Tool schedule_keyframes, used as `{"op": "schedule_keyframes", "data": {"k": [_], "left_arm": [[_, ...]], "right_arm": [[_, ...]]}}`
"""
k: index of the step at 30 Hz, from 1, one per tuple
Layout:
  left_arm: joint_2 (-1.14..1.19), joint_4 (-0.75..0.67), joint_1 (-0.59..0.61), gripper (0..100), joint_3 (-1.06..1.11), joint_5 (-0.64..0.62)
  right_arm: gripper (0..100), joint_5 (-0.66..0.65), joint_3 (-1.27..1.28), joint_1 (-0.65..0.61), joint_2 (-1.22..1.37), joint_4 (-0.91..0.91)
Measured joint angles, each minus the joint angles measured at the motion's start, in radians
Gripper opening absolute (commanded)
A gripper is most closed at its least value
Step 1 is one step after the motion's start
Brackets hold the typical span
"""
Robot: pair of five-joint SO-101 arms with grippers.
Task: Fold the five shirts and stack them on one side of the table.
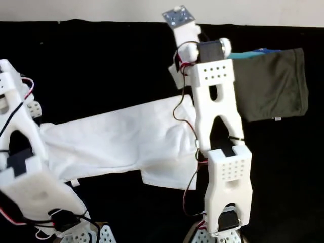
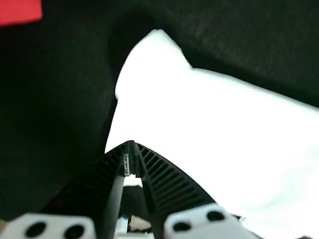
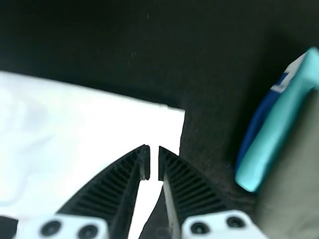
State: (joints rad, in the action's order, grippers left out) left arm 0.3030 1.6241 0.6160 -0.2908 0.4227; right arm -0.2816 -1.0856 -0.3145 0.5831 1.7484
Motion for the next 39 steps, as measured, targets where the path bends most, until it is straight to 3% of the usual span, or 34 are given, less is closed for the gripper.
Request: {"op": "schedule_keyframes", "data": {"k": [7,15,21,27,33,39], "left_arm": [[-0.356,-0.273,0.000,1,0.531,0.025],[-0.470,-0.652,0.000,1,1.046,0.028],[-0.489,-0.802,-0.002,1,1.158,0.026],[-0.514,-0.913,-0.003,1,1.246,0.026],[-0.516,-0.925,-0.032,1,1.269,0.026],[-0.516,-0.941,-0.046,1,1.278,0.026]], "right_arm": [[4.3,0.000,0.052,0.009,-0.055,0.005],[4.3,0.000,0.489,0.009,-0.373,0.005],[4.3,0.000,0.876,-0.083,-0.474,-0.155],[4.3,0.000,1.240,-0.229,-0.474,-0.479],[4.3,0.000,1.456,-0.242,-0.474,-0.816],[4.3,0.000,1.559,-0.242,-0.477,-0.833]]}}
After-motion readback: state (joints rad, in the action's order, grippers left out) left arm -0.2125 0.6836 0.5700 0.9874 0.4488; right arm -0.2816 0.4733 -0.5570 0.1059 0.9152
